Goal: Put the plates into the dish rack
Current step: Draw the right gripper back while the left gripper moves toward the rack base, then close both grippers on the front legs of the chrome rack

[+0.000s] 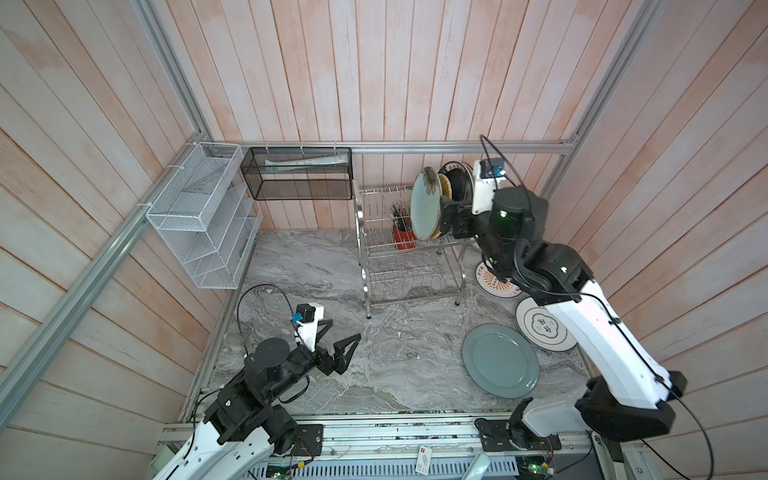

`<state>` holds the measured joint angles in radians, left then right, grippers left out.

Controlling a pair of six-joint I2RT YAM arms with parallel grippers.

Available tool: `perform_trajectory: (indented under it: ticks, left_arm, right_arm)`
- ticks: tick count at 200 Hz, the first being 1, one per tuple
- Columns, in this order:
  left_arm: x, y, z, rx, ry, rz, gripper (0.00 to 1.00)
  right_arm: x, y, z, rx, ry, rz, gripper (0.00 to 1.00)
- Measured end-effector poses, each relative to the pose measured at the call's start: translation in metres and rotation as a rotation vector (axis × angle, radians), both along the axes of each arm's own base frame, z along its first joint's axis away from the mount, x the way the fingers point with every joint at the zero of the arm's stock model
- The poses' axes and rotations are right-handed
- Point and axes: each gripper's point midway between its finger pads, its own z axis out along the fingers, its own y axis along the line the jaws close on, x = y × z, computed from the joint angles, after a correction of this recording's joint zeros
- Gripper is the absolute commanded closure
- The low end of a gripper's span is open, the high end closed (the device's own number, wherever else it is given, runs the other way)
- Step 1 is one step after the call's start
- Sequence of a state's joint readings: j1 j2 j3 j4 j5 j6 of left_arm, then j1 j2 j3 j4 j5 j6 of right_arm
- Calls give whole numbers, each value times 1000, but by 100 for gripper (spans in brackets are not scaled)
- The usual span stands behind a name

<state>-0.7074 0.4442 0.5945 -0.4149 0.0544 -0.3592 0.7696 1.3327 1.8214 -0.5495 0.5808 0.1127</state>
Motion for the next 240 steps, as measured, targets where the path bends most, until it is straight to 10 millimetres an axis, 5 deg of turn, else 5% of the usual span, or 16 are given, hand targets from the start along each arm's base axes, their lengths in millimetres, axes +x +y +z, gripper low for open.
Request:
perform_trajectory:
  ticks: [17, 45, 60, 98, 123, 188, 240]
  left_arm:
    - [14, -7, -20, 39, 80, 32, 0]
    - [40, -16, -50, 98, 202, 106, 0]
    - [56, -20, -60, 122, 254, 166, 1]
    - [89, -20, -89, 145, 328, 325, 12]
    - [103, -21, -100, 160, 352, 392, 20]
    - [137, -24, -96, 139, 347, 500, 38]
    - [154, -21, -113, 161, 378, 535, 46]
  right_arm:
    - [-21, -38, -11, 74, -27, -25, 2]
    - [-41, -80, -60, 143, -26, -71, 2]
    - [-37, -91, -104, 153, 19, -90, 2]
    - [-26, -99, -252, 155, 245, -111, 2]
    - [-9, -101, -307, 150, 360, -132, 3]
    - [47, -98, -348, 124, 422, -139, 9]
    - [84, -101, -346, 91, 393, -143, 21]
